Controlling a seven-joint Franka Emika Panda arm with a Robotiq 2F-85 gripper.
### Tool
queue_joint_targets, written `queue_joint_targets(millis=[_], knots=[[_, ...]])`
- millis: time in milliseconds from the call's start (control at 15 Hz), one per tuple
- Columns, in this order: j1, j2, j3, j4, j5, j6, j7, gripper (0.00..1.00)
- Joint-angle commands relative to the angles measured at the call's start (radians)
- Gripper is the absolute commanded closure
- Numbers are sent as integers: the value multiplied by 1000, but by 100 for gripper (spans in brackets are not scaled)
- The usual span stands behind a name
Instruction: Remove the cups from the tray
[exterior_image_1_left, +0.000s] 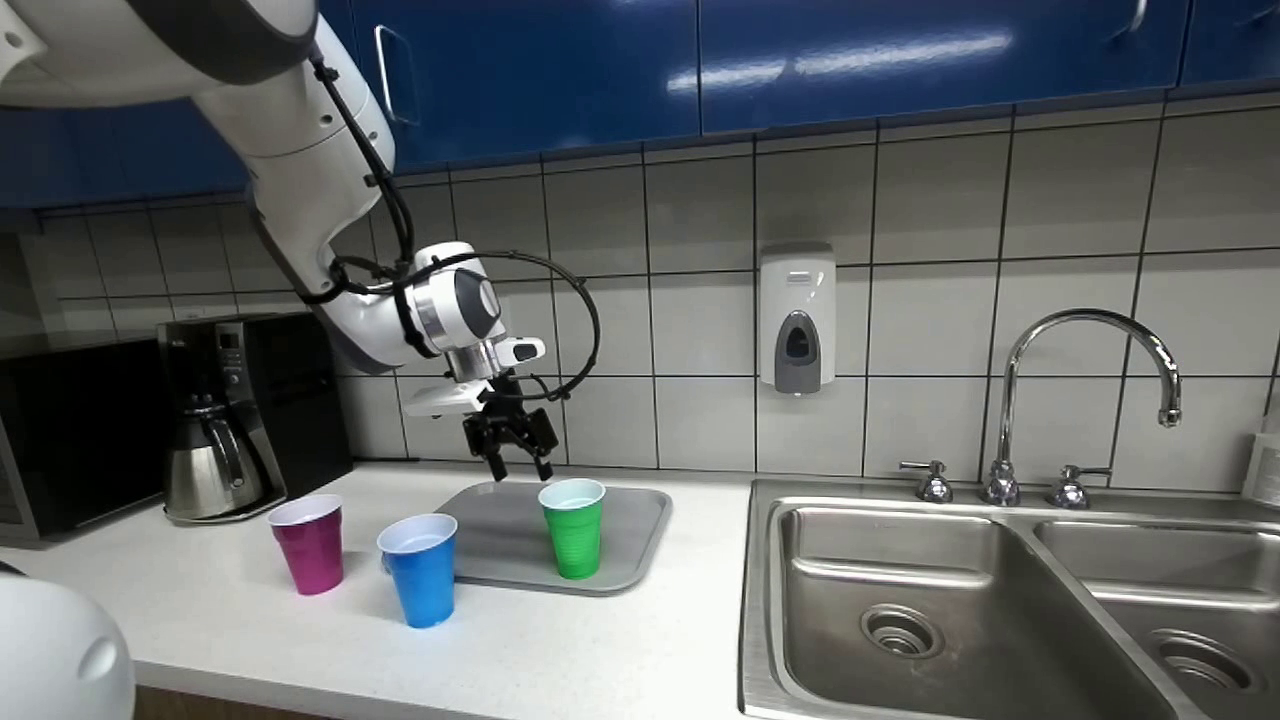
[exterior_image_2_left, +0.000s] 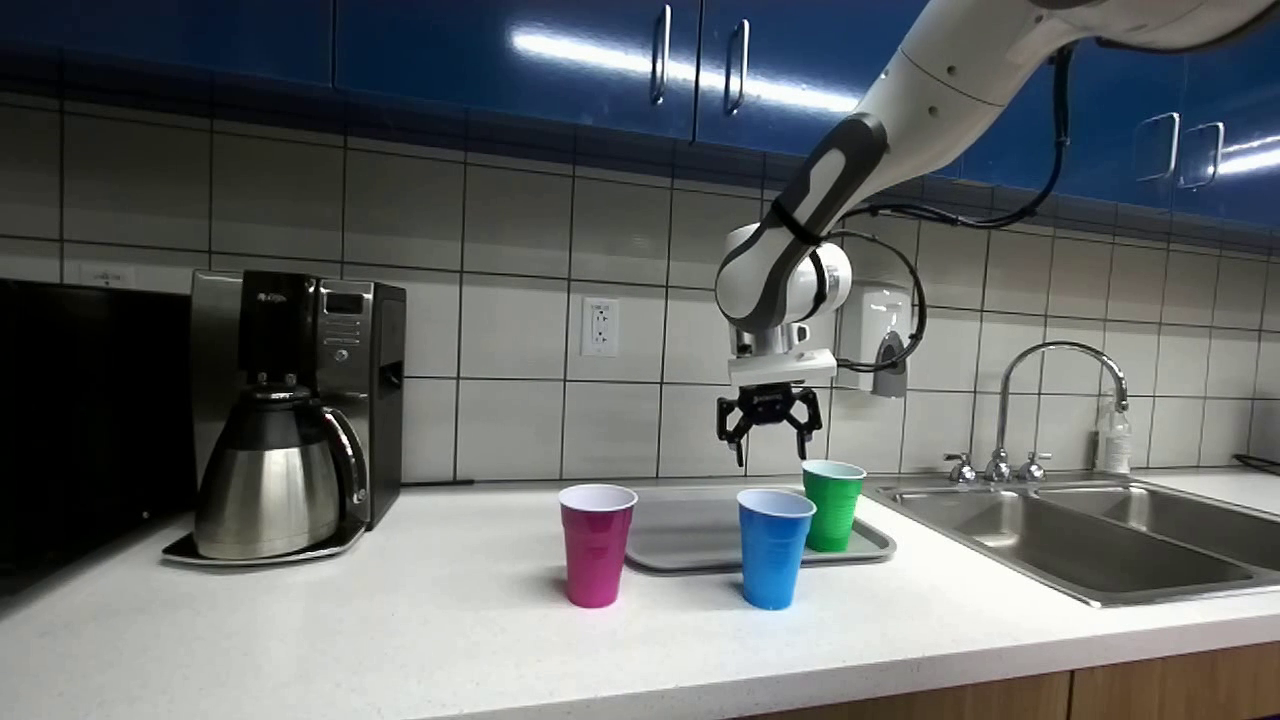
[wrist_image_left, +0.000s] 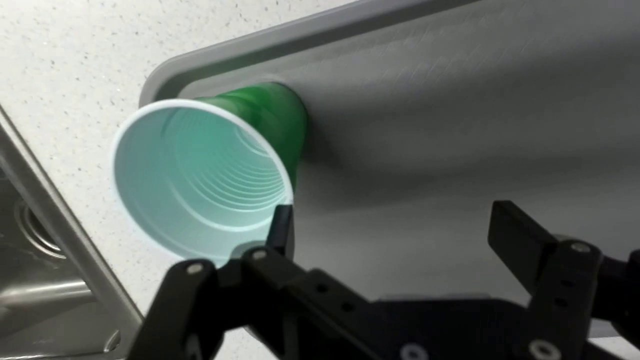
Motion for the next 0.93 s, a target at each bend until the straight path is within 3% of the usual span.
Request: queue_joint_targets(millis=[0,867], knots=[[-7,37,-14,51,-19,-7,11,0],[-16,104,-40,88,2,-6,-10,0]])
